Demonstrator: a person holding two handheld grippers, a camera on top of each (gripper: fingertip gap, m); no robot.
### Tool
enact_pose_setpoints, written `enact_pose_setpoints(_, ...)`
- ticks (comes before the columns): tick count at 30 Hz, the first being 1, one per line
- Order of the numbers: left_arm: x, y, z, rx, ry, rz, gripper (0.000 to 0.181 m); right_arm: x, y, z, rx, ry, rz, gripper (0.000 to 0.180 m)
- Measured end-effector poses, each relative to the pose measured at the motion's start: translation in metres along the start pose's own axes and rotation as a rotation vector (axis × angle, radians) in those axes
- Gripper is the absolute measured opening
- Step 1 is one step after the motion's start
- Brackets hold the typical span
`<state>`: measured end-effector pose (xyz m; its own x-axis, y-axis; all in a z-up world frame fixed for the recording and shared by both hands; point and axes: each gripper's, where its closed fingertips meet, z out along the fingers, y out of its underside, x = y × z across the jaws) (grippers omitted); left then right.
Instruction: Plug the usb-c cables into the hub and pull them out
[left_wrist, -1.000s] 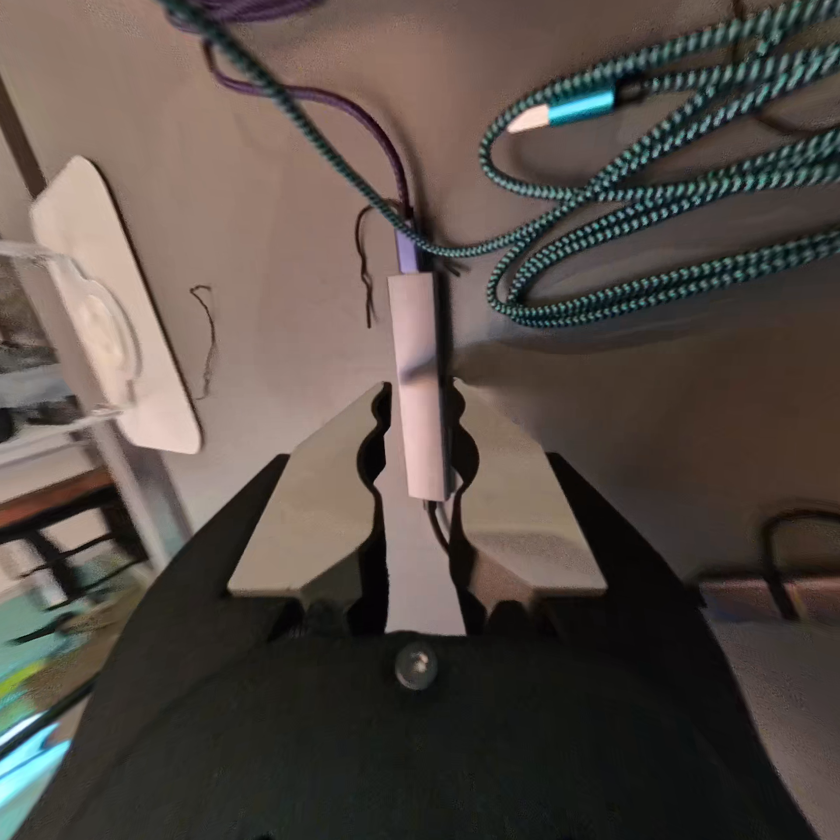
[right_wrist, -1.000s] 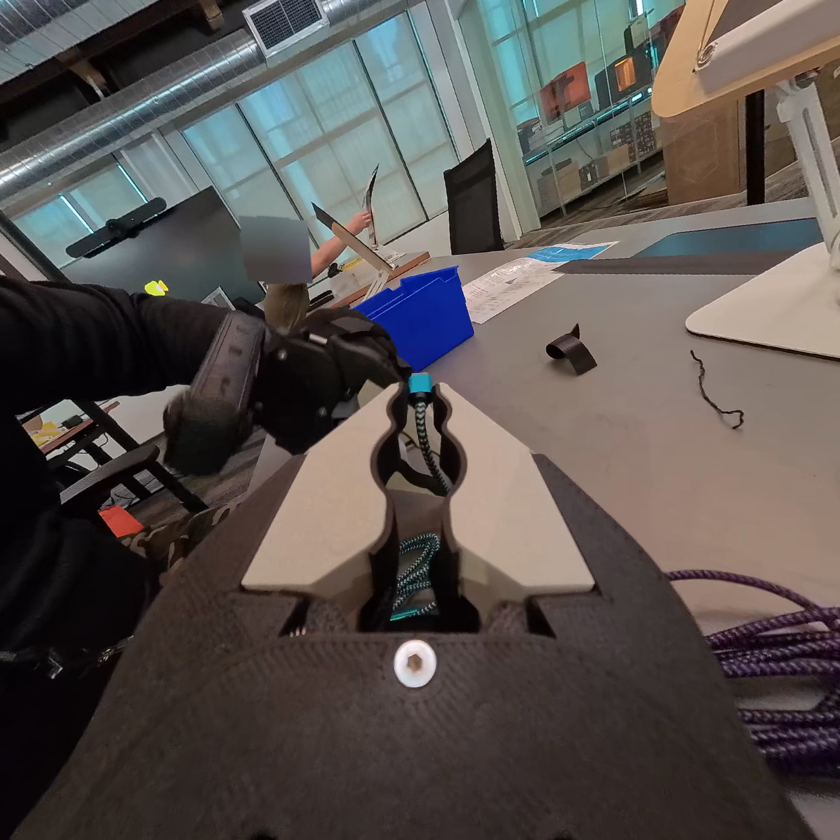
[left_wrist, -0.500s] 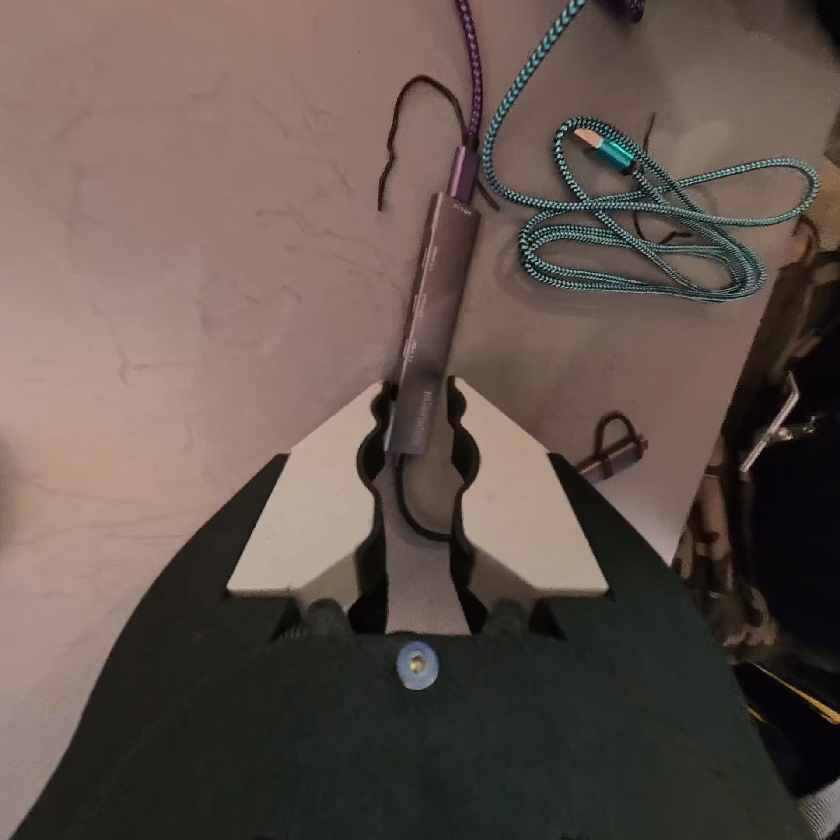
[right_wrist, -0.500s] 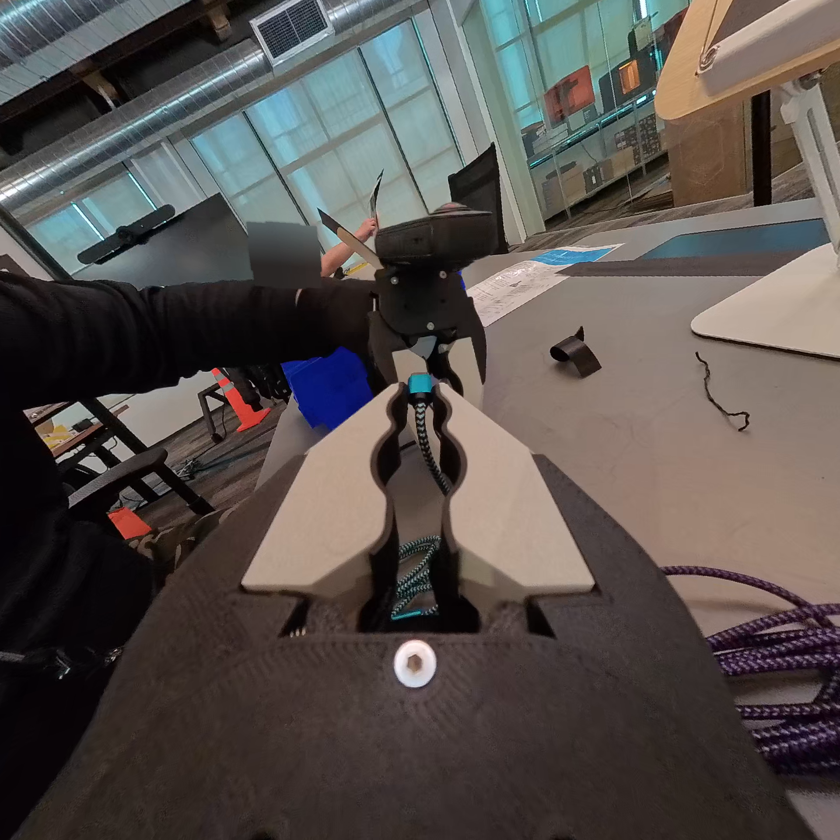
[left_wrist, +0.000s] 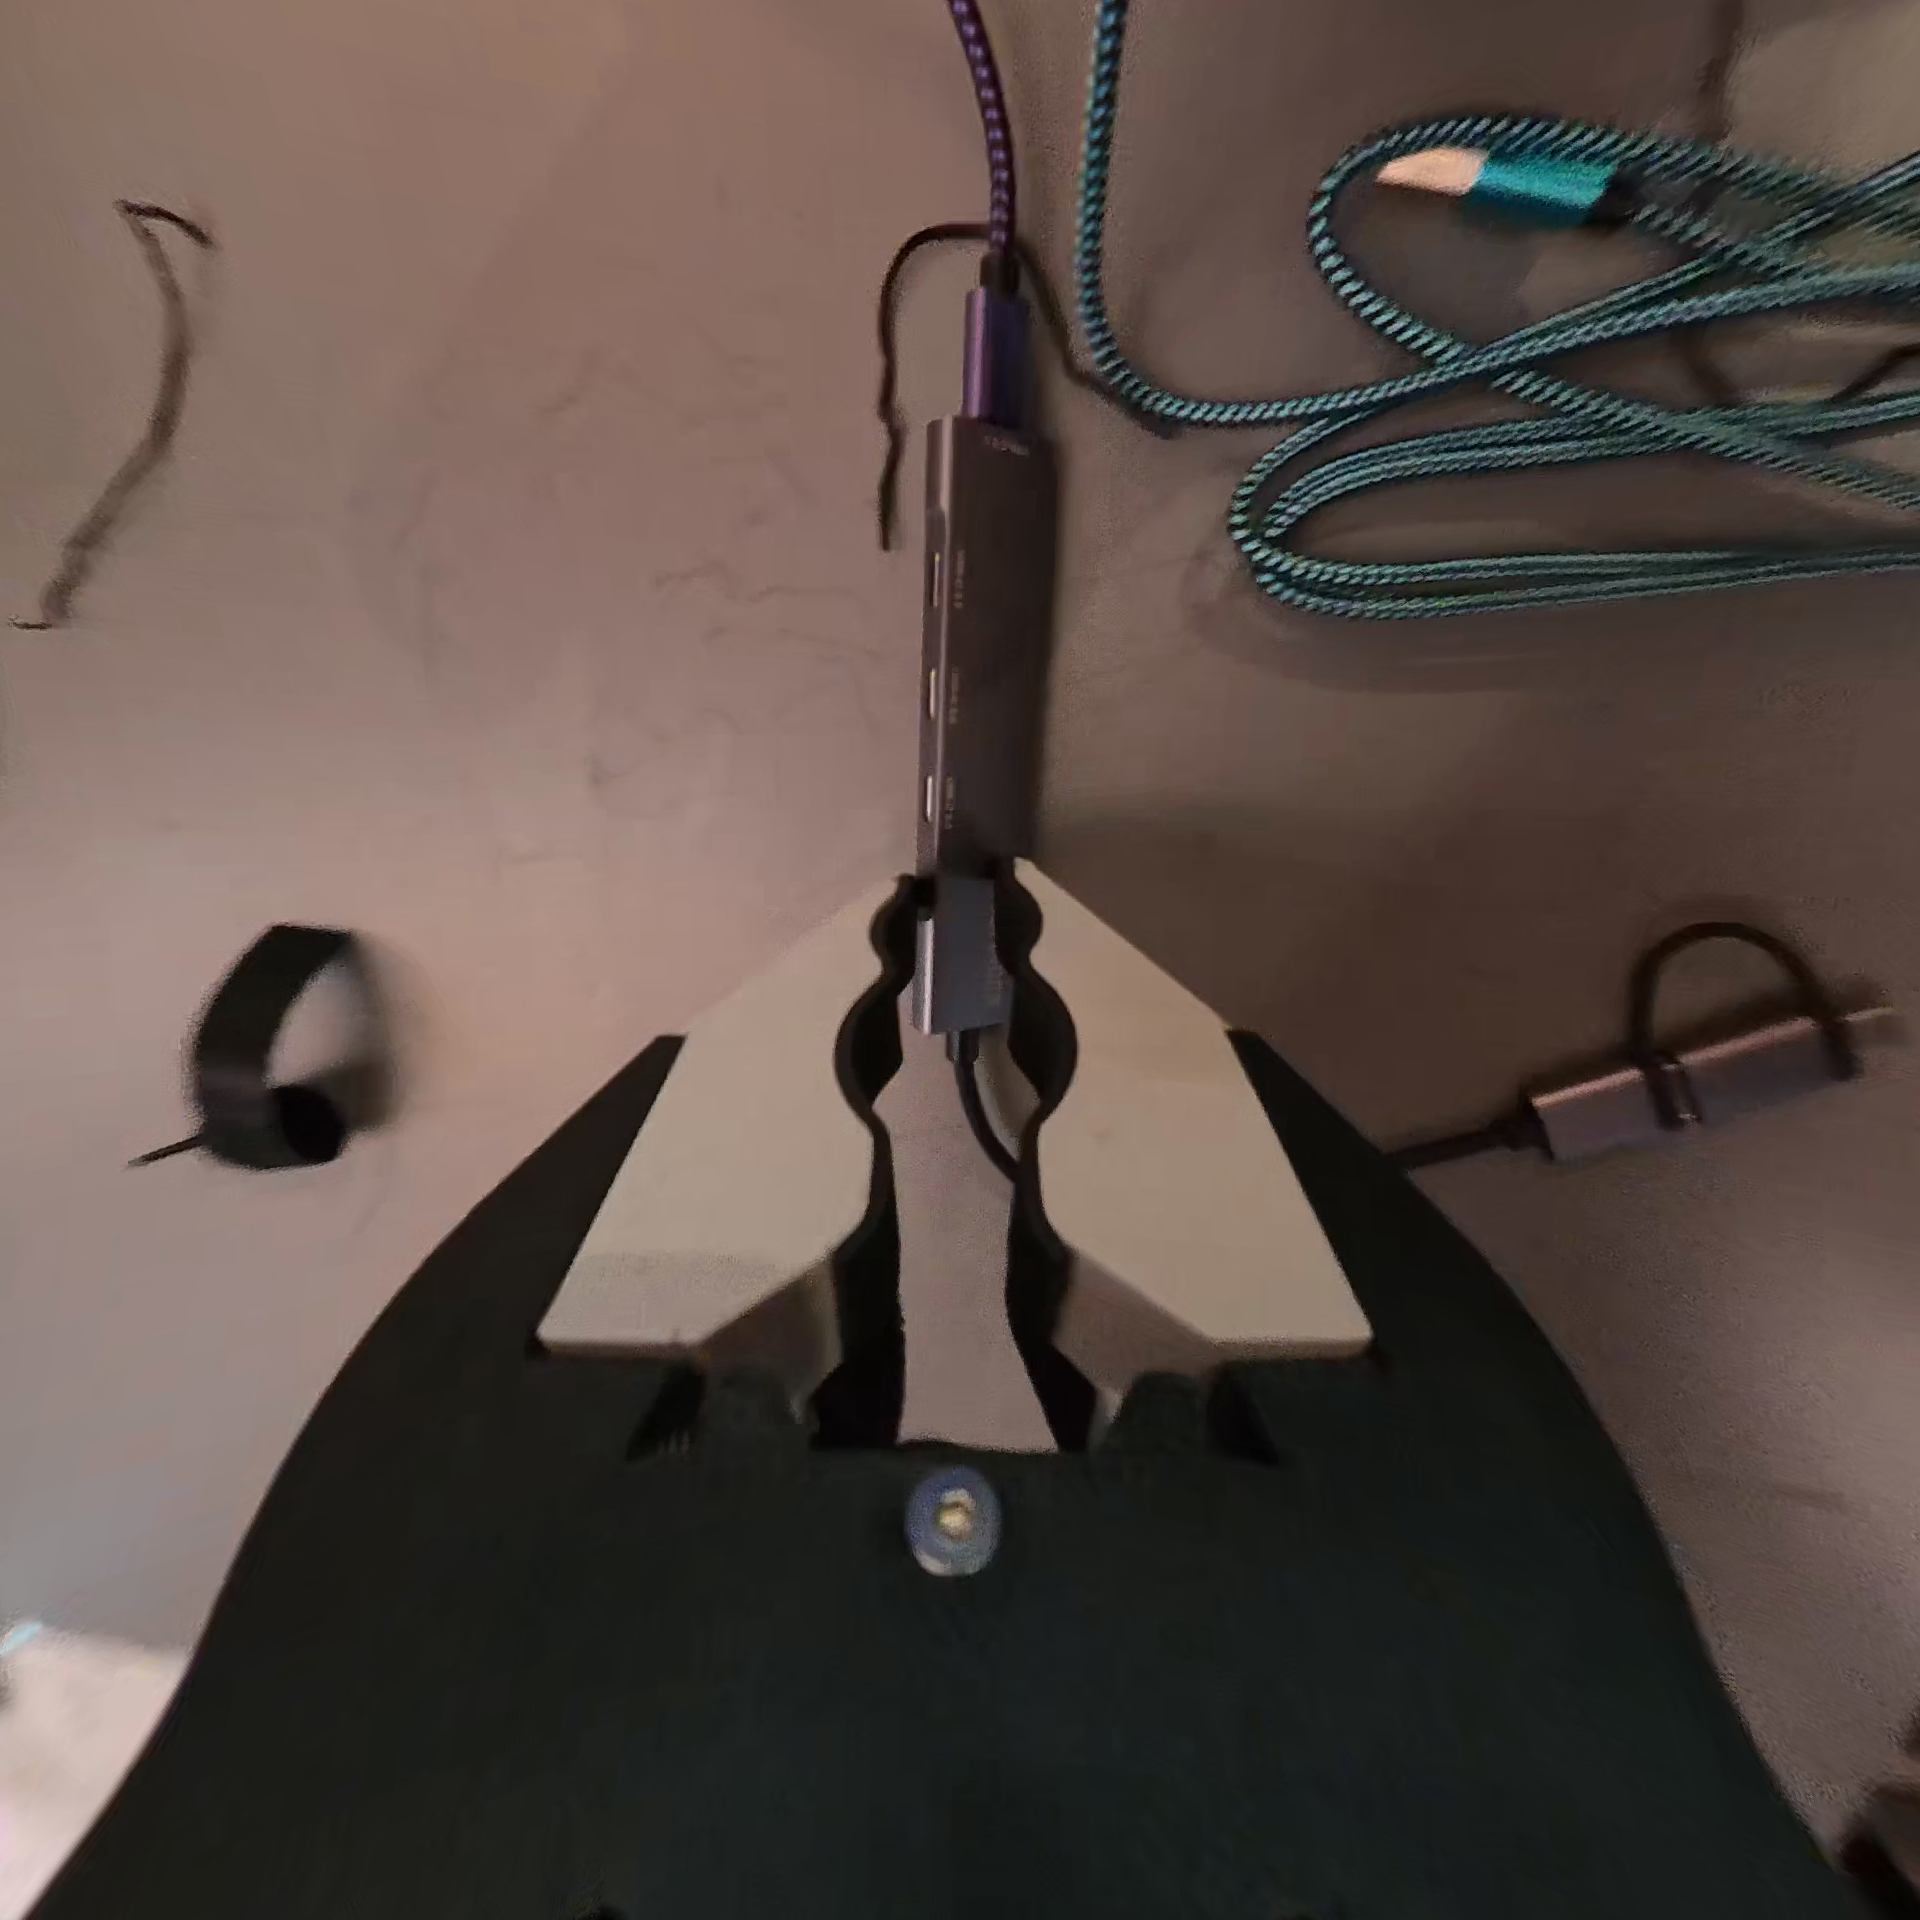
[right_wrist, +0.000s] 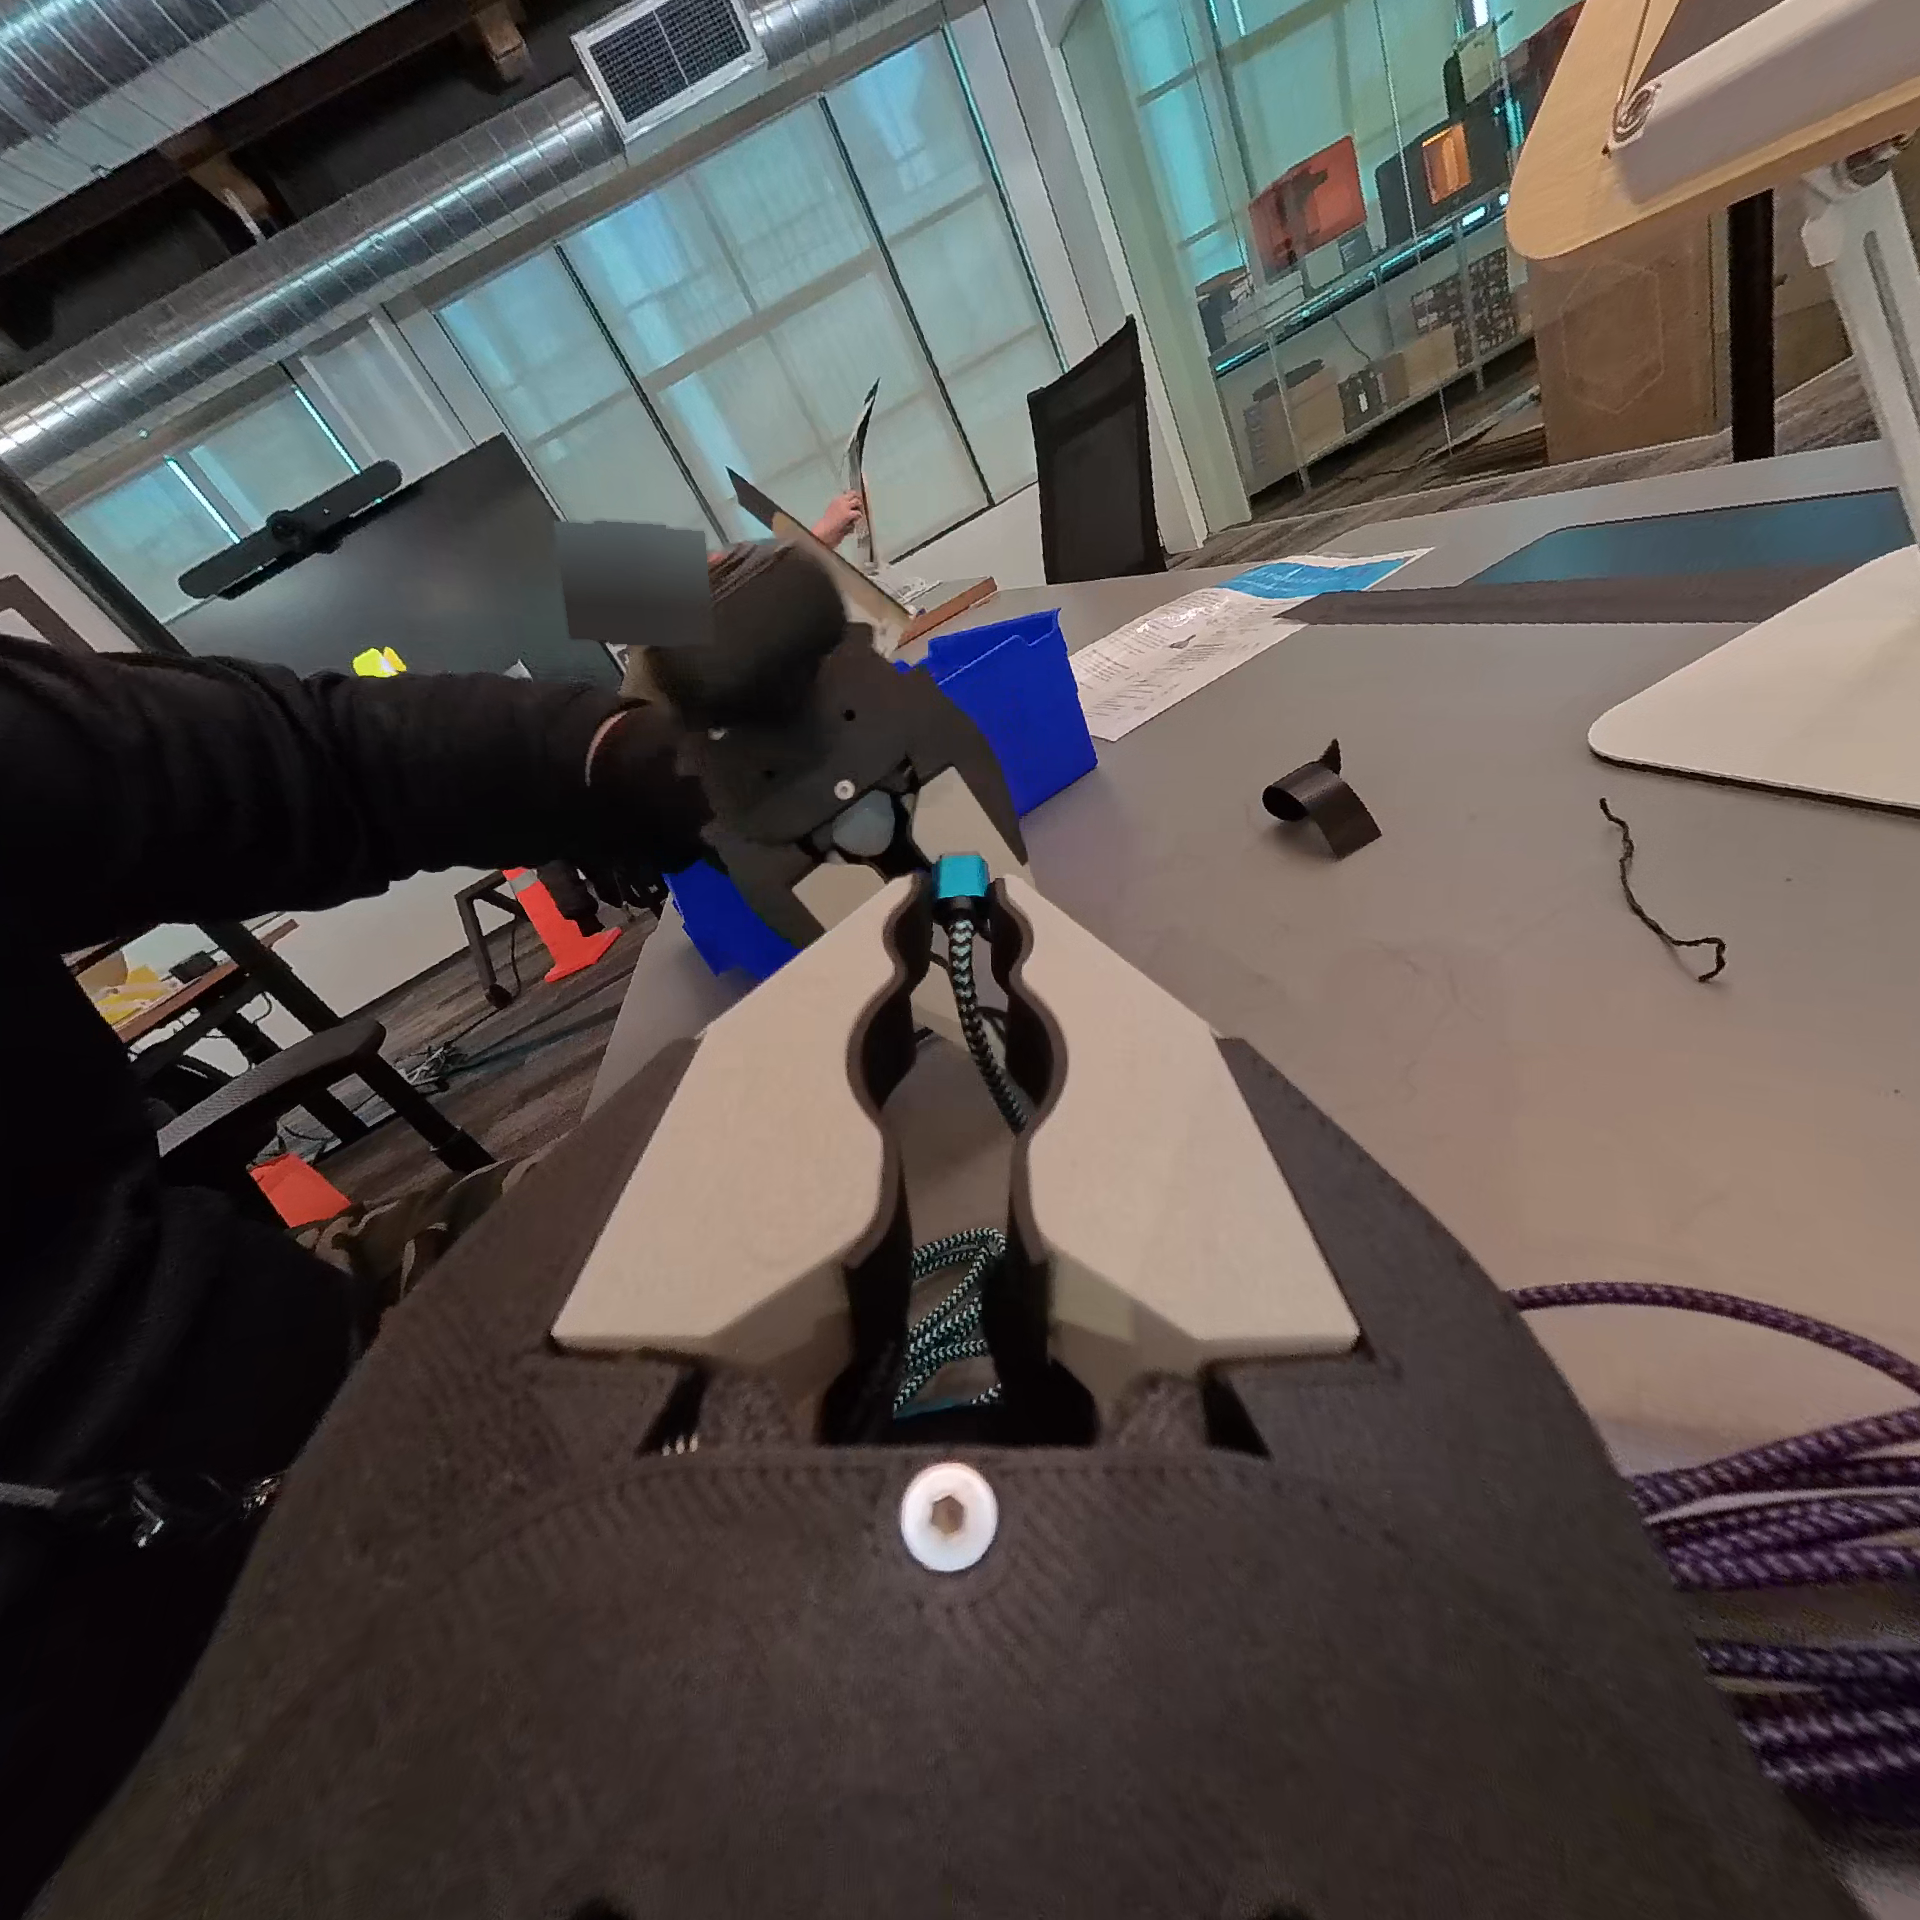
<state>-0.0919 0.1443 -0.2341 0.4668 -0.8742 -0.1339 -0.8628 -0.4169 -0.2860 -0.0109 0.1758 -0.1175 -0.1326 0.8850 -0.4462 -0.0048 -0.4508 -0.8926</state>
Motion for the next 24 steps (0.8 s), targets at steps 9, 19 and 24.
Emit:
enact_pose_setpoints(9, -0.002, 0.000, -0.004, -0.121, -0.486, 0.255, 0.010, -0.001, -0.001, 0.000, 0.003, 0.000, -0.003, 0.008)
enact_pose_setpoints(19, 0.013, -0.005, -0.004, -0.084, -0.597, 0.339, 0.011, -0.001, 0.000, 0.001, -0.002, 0.003, -0.009, 0.008)
enact_pose_setpoints(24, 0.018, -0.002, -0.001, -0.057, -0.584, 0.277, 0.019, -0.002, -0.001, 0.000, 0.001, 0.002, -0.011, 0.008)
